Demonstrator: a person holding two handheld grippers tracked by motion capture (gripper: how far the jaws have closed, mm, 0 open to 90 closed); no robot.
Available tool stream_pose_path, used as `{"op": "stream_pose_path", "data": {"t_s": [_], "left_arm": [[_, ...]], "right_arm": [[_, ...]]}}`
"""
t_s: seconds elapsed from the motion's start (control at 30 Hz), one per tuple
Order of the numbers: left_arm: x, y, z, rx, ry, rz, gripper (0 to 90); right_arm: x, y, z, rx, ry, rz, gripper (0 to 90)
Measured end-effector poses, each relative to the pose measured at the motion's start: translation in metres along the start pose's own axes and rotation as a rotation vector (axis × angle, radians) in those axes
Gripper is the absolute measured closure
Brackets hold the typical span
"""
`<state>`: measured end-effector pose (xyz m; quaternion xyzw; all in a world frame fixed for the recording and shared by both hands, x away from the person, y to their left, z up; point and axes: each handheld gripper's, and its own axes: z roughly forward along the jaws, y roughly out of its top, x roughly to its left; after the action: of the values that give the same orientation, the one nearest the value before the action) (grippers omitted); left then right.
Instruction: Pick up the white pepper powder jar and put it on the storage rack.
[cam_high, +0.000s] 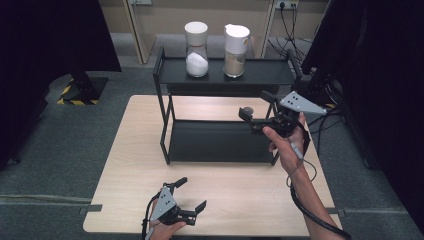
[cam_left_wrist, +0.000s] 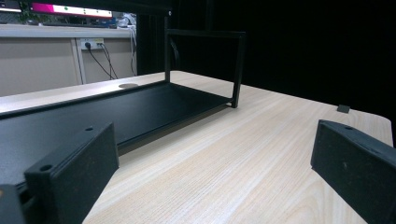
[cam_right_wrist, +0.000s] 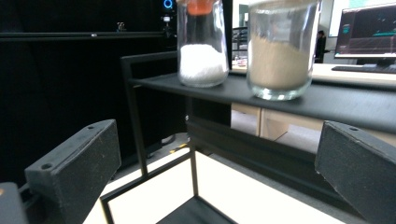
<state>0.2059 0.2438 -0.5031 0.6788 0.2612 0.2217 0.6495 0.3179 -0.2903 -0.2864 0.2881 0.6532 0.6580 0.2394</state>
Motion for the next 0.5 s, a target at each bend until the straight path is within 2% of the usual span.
{"op": "stream_pose_path", "data": {"t_s": [0.13, 0.27, 0.5], "left_arm": [[0.0, 0.0, 0.0, 0.0, 0.002, -0.002, 0.0], [0.0, 0.0, 0.0, 0.003, 0.002, 0.0, 0.0], [0.0, 0.0, 0.0, 0.002, 0.003, 0.0, 0.0]], "right_arm": [[0.001, -0.008, -0.003, 0.006, 0.006, -0.007, 0.4], [0.002, -0.021, -0.006, 0.006, 0.032, -0.001, 0.4], [0.008, -0.037, -0.011, 0.017, 0.064, -0.018, 0.5]]}}
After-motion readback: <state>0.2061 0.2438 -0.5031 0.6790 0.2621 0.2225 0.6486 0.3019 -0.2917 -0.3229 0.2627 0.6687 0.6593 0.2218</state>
